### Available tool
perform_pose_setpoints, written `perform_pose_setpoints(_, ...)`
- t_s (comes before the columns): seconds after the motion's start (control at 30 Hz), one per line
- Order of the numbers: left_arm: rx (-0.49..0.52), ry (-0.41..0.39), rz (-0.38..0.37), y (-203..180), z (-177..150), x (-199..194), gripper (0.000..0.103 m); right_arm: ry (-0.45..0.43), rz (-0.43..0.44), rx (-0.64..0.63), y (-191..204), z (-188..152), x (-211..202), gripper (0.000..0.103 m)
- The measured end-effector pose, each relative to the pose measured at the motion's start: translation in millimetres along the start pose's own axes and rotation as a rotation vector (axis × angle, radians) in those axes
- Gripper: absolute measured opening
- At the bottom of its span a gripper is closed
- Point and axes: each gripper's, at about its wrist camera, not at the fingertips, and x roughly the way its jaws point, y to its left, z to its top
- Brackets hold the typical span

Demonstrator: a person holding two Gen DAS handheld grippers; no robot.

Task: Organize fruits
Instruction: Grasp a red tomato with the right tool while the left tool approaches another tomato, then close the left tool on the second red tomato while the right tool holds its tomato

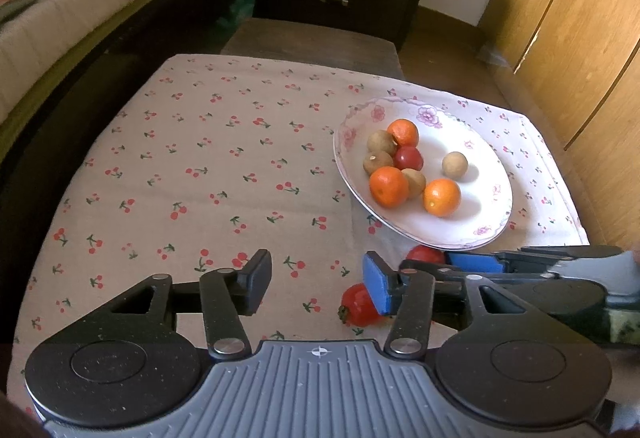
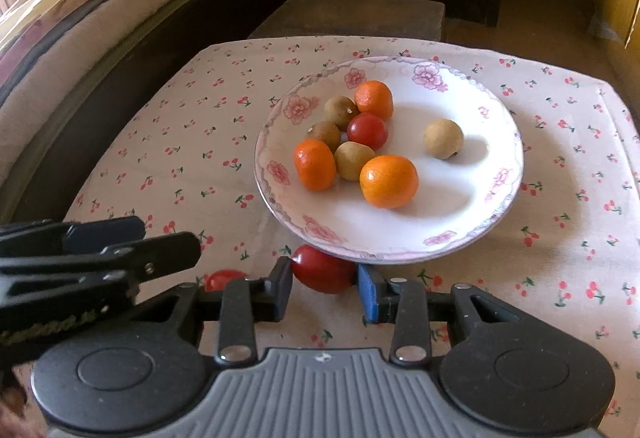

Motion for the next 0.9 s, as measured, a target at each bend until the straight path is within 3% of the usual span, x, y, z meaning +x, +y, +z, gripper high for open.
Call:
perform_pose_setpoints(0.23, 0.010, 0.041, -0.059, -8.2, -4.8, 7.4, 0.062, 0.033, -0.029, -0.042, -3.0, -19.1, -23.6, 0.036)
perform_pose_setpoints(0.53, 0.086, 0.092, -0.056, -28.8, -12.7, 29.5, 0.062, 0.053, -0.051, -0.021, -14.6, -43.7, -48.8, 0.036)
perform_pose_setpoints(0.9, 0.110, 0.112, -0.067, -35.4, -23.8, 31.4, 0.045, 0.075, -0.071, 0.010, -27.3, -53.2, -47.7, 0.036)
